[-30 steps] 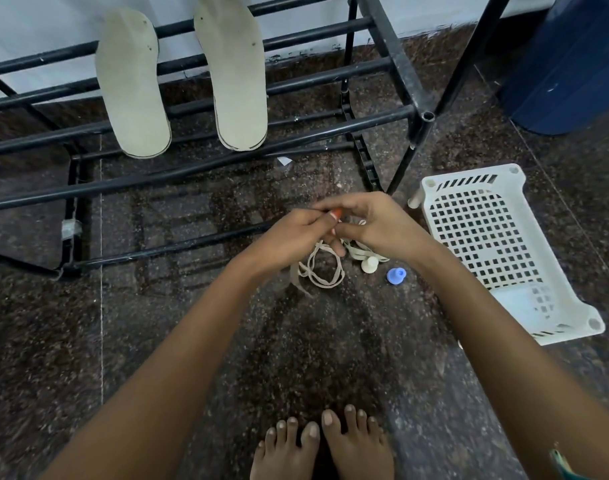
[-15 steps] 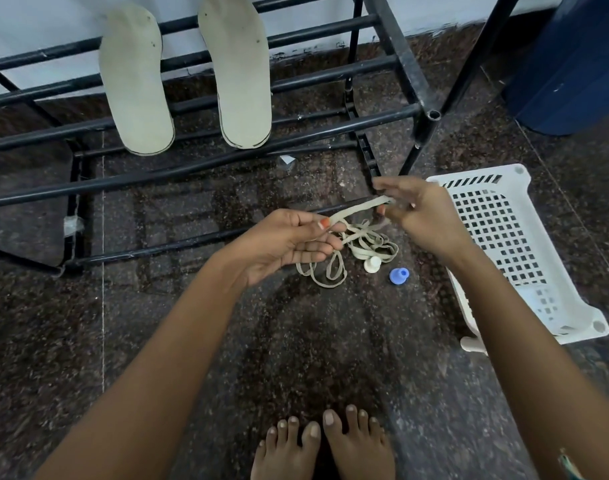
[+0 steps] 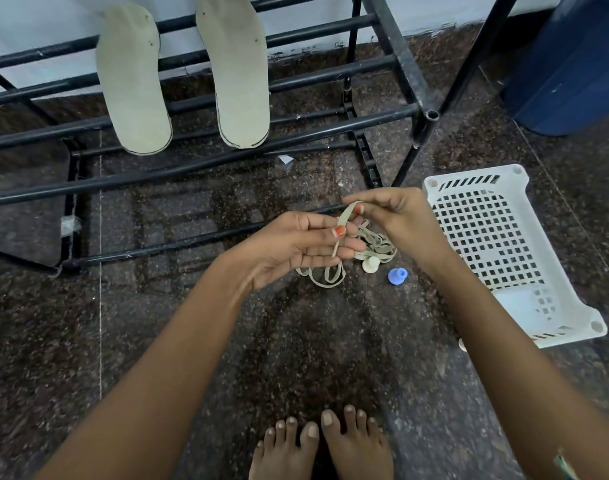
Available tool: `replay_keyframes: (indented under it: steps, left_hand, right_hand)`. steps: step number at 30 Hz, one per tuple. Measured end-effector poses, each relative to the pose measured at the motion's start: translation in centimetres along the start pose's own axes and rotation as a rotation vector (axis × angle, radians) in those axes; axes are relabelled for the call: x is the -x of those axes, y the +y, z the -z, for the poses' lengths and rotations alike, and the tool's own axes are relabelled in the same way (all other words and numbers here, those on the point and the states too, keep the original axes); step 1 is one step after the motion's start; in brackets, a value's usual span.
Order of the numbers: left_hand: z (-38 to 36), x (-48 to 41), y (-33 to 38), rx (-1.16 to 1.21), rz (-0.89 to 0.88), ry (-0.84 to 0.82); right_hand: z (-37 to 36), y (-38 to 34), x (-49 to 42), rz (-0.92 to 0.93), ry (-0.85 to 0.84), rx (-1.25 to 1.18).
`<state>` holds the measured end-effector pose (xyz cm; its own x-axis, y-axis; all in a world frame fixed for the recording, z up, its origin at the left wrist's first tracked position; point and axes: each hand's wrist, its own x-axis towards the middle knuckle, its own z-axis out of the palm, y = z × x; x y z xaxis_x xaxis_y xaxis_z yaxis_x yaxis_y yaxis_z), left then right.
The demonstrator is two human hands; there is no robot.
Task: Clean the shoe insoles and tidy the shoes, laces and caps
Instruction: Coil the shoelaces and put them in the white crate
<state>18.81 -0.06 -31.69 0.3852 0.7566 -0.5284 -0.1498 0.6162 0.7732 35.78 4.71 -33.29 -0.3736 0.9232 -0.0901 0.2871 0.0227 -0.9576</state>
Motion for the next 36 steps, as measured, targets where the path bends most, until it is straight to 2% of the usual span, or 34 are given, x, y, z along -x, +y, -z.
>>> replay_keyframes:
  steps: [2,5,11,13,15,18,22,27,31,36]
  left_hand:
    - [-0.2,-0.1,0.2,0.113,-0.061,0.053]
    - [-0.3,-0.6,0.2,0.313,-0.145,0.144]
    - [-0.7,-2.1,-0.5,0.433,-0.268,0.336]
    - [-0.4,-2.4,-1.0,0.354,-0.291,0.403]
    - [-0.2,-2.6,-1.4,0.151,-0.3,0.461]
    - [0.0,-2.7,-2.1,-0.143,-0.284,0.5]
    - [0.3,-2.5,-2.2,-0.32,-0.231,0.385]
    - [-0.2,-1.8,-1.6,-0.238,-0.146,0.197]
    - [0.0,-1.5,-1.2,-0.204,-0.098,0.106]
    - [-0.1,-1.3,-1.1,-0.05,-0.106,0.053]
  right_hand:
    - [-0.6,0.5,0.1,0.005,0.045,0.011]
    - [-2.1,0.9,0.8,0.046,0.058,0.169]
    - [-4.6,1.3,1.8,0.134,-0.068,0.389]
    - [-4.7,1.7,1.9,0.175,-0.115,0.466]
    - [-4.5,1.7,1.9,0.194,-0.135,0.537]
    - [-3.9,1.1,1.8,0.224,-0.09,0.515]
    - [-2.9,0.4,1.3,0.185,0.0,0.408]
    - [-1.7,0.3,0.5,-0.003,0.103,0.127]
    - [-1.3,0.4,0.3,-0.033,0.171,0.061]
    - [-1.5,1.3,0.4,-0.105,0.222,-0.015]
